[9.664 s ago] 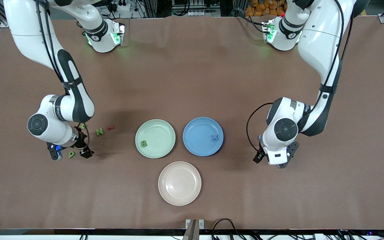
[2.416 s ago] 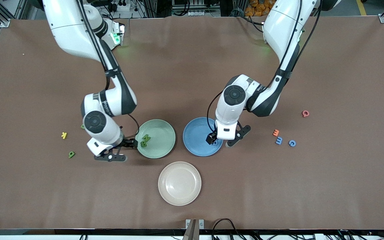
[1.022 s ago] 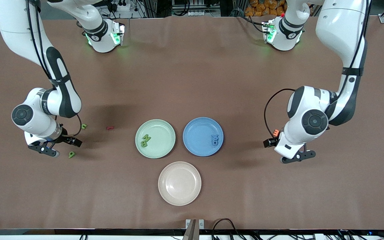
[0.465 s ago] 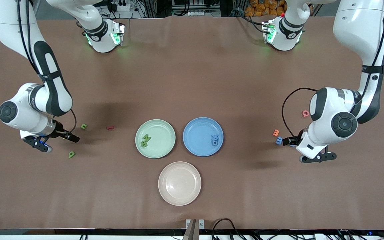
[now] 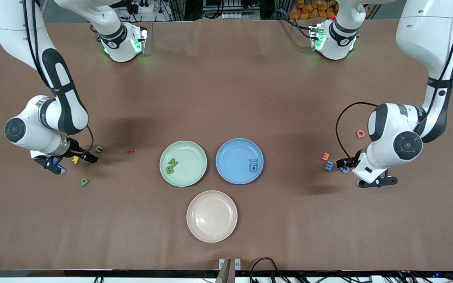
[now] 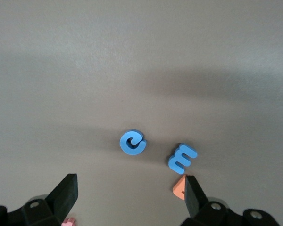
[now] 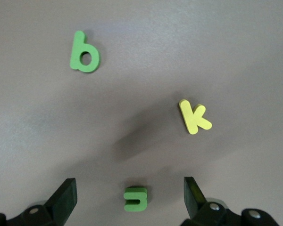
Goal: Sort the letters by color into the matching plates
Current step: 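Grasp green u with the right gripper while the left gripper grasps blue c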
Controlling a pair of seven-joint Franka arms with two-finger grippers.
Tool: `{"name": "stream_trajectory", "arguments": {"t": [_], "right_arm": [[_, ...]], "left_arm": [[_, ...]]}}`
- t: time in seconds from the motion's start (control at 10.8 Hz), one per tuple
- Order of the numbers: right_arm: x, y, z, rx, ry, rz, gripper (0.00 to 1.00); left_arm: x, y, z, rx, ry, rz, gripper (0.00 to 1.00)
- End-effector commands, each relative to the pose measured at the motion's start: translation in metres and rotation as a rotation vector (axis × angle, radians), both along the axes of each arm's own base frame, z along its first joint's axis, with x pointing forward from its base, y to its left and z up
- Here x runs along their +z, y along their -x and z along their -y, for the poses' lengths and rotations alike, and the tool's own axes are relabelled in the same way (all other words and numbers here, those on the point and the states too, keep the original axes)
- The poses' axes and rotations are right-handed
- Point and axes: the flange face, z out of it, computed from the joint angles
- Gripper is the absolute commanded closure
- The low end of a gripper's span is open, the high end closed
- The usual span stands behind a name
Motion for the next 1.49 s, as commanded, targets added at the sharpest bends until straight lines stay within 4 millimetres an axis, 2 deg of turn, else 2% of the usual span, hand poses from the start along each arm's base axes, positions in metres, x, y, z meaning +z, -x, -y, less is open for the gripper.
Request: {"name": "stream_trajectory", "arguments": {"t": [0.0,0.19,0.37,0.56,0.74,1.02,1.39], "right_arm": [[0.005,0.017,-0.009,-0.129,0.000,0.045,0.00],[-0.002,0.024,-0.014,-0.185,0.019,0.084,0.00],[-0.002,0.024,-0.027,-0.239,0.021,0.084,0.00],[-0.005,0.030,-0.031,-0.256,0.021,0.072,0.00],[-0.007,0.038,-0.031,-0.258,0.022,0.074,0.00],[-0.012,0.048,-0.030,-0.259,0.024,0.060,0.00],[-0.020,0.054,-0.029,-0.253,0.036,0.077,0.01]], "left_arm": [[-0.018,0.019,-0.006,-0.001,0.013,0.047,0.00],[-0.035,0.020,-0.012,0.030,0.019,0.058,0.00],[-0.041,0.017,-0.021,0.179,0.041,0.073,0.00],[-0.050,0.015,-0.033,0.351,0.064,0.084,0.00],[-0.062,0.015,-0.035,0.437,0.073,0.080,0.00],[-0.084,0.017,-0.028,0.518,0.065,0.082,0.00],[-0.095,0.018,-0.023,0.549,0.063,0.093,0.00]]}}
